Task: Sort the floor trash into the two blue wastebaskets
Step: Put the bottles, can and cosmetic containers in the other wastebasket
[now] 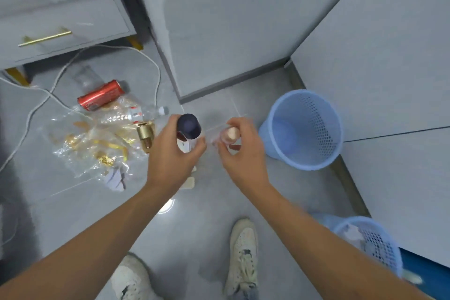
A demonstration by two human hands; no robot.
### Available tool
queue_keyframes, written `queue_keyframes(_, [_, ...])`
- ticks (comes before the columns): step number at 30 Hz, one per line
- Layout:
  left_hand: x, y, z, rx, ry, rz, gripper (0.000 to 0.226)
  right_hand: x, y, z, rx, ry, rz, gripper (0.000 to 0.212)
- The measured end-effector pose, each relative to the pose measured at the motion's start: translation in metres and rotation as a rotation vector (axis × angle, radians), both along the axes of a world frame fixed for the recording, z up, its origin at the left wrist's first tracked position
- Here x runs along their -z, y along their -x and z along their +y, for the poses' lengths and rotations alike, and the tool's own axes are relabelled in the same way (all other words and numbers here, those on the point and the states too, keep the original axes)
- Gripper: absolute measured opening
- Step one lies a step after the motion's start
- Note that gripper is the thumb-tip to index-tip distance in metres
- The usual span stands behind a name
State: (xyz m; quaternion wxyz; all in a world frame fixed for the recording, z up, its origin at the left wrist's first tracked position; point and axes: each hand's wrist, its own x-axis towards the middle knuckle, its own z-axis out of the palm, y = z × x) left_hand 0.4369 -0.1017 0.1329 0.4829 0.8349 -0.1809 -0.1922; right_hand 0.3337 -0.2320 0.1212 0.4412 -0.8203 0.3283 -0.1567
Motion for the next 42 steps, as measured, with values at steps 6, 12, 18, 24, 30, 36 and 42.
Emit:
queue_keyframes(6, [-0.015, 0.046, -0.133, 0.193, 0.187, -0.001, 0.027, -0.010, 0.082, -0.117, 0.245, 0.110, 0.015, 0.029])
queue_keyframes(12, [0.053, 0.081, -0.211, 0.441, -0.097, -0.121, 0.025, 0.061, 0.126, -0.185, 0.211, 0.170, 0.279, 0.022])
queue_keyframes(18, [0.116, 0.100, -0.248, 0.782, -0.497, -0.414, 0.021, 0.125, 0.125, -0.213, 0.016, 0.213, 0.612, 0.015])
queue_keyframes(24, [0.124, 0.110, -0.262, 0.961, -0.760, -0.501, 0.013, 0.152, 0.118, -0.213, -0.035, 0.122, 0.716, 0.021])
queue_keyframes(30, [0.115, 0.107, -0.250, 0.920, -0.561, -0.505, 0.023, 0.125, 0.115, -0.199, 0.010, 0.136, 0.599, 0.019])
queue_keyframes(36, [0.076, 0.072, -0.179, 0.646, -0.227, -0.510, 0.031, 0.057, 0.089, -0.143, 0.079, 0.347, 0.354, 0.024])
queue_keyframes(42, [0.063, 0.001, -0.045, 0.374, -0.308, -0.374, 0.030, 0.039, 0.008, -0.038, -0.159, 0.299, 0.241, 0.031])
